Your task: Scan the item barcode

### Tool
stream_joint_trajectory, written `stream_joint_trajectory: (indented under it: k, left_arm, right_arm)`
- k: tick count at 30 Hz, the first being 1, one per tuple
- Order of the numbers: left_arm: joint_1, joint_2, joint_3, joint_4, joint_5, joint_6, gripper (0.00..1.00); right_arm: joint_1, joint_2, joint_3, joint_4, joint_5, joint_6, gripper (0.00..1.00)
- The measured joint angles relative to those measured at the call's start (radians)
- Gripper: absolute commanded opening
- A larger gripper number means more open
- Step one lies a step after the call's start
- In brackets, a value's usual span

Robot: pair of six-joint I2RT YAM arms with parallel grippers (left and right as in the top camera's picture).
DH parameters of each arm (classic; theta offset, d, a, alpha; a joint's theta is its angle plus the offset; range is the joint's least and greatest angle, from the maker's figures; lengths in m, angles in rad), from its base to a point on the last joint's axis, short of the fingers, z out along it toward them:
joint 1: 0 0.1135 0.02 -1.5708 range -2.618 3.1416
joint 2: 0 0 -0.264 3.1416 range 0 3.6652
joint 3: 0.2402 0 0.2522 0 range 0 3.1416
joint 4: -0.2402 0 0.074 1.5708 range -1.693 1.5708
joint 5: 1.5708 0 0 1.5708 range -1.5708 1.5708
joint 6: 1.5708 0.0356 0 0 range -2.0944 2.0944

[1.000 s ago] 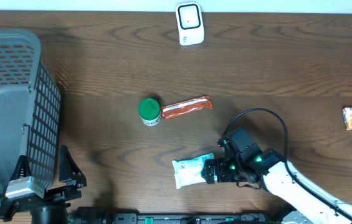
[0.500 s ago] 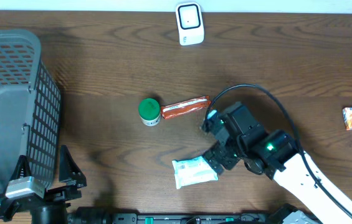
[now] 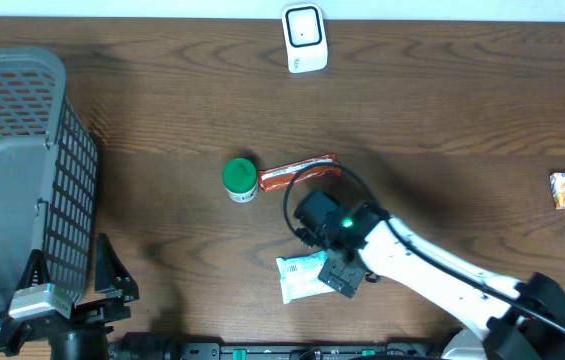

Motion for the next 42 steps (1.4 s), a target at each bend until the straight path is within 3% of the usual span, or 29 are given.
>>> stream_joint_trajectory:
  k: [12,15,17,20,27,31,34,37,42]
  left_arm:
    - [0.000,0.000,0.000,0.000,0.000,0.000,0.84]
    - [0.000,0.000,0.000,0.000,0.000,0.000,0.84]
    - [0.000,0.000,0.000,0.000,0.000,0.000,0.84]
    - [0.000,0.000,0.000,0.000,0.000,0.000,0.84]
    - [0.000,0.000,0.000,0.000,0.000,0.000,0.84]
    - [0.000,0.000,0.000,0.000,0.000,0.000,0.84]
    - [0.000,0.000,0.000,0.000,0.000,0.000,0.84]
    - [0.000,0.000,0.000,0.000,0.000,0.000,0.84]
    - [0.000,0.000,0.000,0.000,0.000,0.000,0.84]
  right_arm:
    - [0.176,0.039,-0.037,0.093,0.058,-0.011,0.93]
    - [0.186,0.040,-0.090,0.140,0.044,-0.018,0.72]
    - [0.195,0.040,-0.114,0.153,0.037,-0.039,0.52]
    - [0.200,0.040,-0.123,0.180,0.032,-0.056,0.02]
    - [0.196,0.040,-0.123,0.303,0.035,-0.028,0.01]
    - [0.132,0.040,-0.123,0.387,0.036,0.073,0.01]
    - [0.023,0.040,-0.123,0.450,0.030,0.234,0.01]
    - [-0.074,0.040,-0.122,0.447,-0.033,0.364,0.02]
    - [-0.056,0.029,-0.077,0.327,-0.180,0.440,0.01]
